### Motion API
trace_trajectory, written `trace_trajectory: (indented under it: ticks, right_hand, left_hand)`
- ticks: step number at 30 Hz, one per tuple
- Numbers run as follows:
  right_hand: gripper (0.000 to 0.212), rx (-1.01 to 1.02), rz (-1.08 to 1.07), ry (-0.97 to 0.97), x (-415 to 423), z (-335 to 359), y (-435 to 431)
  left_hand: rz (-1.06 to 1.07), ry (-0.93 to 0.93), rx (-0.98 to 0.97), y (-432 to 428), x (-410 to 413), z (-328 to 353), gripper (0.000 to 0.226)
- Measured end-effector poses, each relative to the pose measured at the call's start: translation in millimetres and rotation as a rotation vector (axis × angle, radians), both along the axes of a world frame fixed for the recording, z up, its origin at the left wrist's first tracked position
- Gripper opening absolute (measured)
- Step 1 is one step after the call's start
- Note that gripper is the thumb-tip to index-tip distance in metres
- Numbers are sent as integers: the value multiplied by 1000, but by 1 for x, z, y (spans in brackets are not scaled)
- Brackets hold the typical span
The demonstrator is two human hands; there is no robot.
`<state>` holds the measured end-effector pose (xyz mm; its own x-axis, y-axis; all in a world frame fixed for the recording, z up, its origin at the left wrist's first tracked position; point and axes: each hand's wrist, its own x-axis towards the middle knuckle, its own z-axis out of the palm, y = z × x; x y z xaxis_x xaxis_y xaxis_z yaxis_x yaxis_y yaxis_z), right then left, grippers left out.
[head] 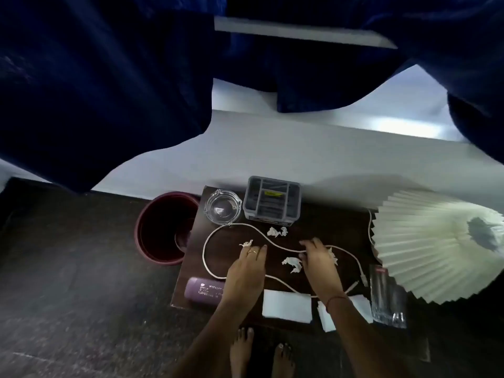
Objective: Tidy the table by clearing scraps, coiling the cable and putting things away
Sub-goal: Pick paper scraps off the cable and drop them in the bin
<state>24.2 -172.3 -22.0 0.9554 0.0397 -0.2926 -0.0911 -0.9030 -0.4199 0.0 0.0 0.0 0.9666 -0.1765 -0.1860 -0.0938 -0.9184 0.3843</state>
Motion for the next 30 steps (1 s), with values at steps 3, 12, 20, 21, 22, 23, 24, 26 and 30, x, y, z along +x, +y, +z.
trace_trajectory:
  ticks: [3,12,20,21,22,23,24,26,30]
  right_hand:
    - [33,17,24,100,2,-17,3]
    - [30,-32,64,155,-3,-37,20]
    - [22,136,-28,176,13,-30,30]
    - [19,200,-91,147,13,-22,35]
    - [16,273,-146,103,13,-16,41]
    - [14,338,-178,71,14,-9,48]
    - [13,415,-218,58,14,-3,56]
    - [13,531,-287,83,20,9,74]
    - [15,632,-275,146,30,29,119]
  left_hand:
    - [62,104,-60,0,0,-7,34]
    - [164,190,-67,-2,7,-21,30]
    - [363,204,-229,-2,6,-25,24]
    - [411,200,-278,0,7,-24,24]
    - [464,202,-334,2,8,-21,24]
    - [513,202,-398,6,10,-17,24]
    - [556,209,-459,10,11,-12,27]
    - [633,224,-582,21,13,-2,33]
    - [724,144,-676,54,13,27,25]
